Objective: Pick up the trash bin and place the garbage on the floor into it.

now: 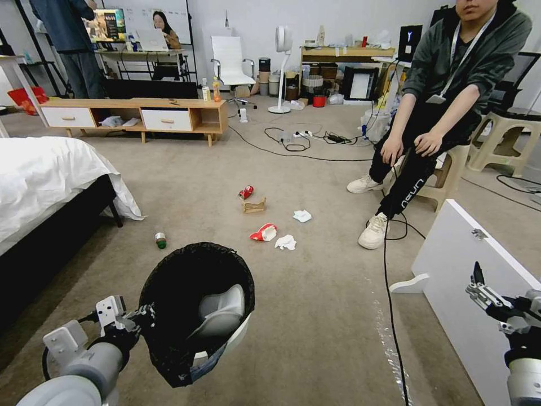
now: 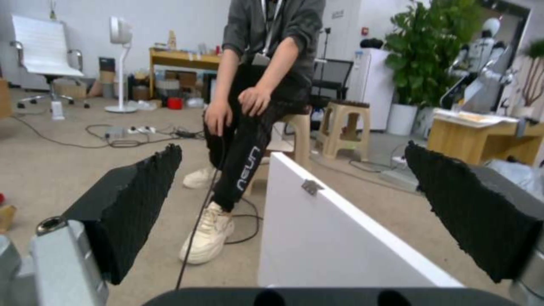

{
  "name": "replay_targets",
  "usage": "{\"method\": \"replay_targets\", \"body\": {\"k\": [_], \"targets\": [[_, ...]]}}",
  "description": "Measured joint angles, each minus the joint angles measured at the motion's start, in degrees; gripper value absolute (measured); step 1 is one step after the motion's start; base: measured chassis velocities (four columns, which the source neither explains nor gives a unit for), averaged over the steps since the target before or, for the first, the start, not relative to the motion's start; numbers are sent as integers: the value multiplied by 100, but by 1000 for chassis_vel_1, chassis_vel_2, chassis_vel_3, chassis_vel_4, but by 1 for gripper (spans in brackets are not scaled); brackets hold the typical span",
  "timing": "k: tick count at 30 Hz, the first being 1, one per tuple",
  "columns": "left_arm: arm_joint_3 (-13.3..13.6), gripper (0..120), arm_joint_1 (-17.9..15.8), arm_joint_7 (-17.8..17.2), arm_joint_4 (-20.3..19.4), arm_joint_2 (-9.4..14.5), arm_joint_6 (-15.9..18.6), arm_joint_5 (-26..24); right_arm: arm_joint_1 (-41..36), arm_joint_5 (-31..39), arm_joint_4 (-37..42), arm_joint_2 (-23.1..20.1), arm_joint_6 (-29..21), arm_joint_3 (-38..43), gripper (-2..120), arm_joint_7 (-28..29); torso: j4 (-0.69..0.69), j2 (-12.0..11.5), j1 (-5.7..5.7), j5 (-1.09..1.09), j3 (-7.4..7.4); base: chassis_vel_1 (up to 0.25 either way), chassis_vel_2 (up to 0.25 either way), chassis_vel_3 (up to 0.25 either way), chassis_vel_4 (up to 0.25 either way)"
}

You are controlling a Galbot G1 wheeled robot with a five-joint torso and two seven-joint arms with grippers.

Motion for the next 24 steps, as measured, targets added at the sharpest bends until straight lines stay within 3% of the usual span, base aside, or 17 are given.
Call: {"method": "replay_targets", "body": {"k": [24], "targets": [[64,2,20,50,17,-26,0,112,-6,-225,-82,40,367,-42,100,-227,0,0,0,0,0,0,0,0,0]]}}
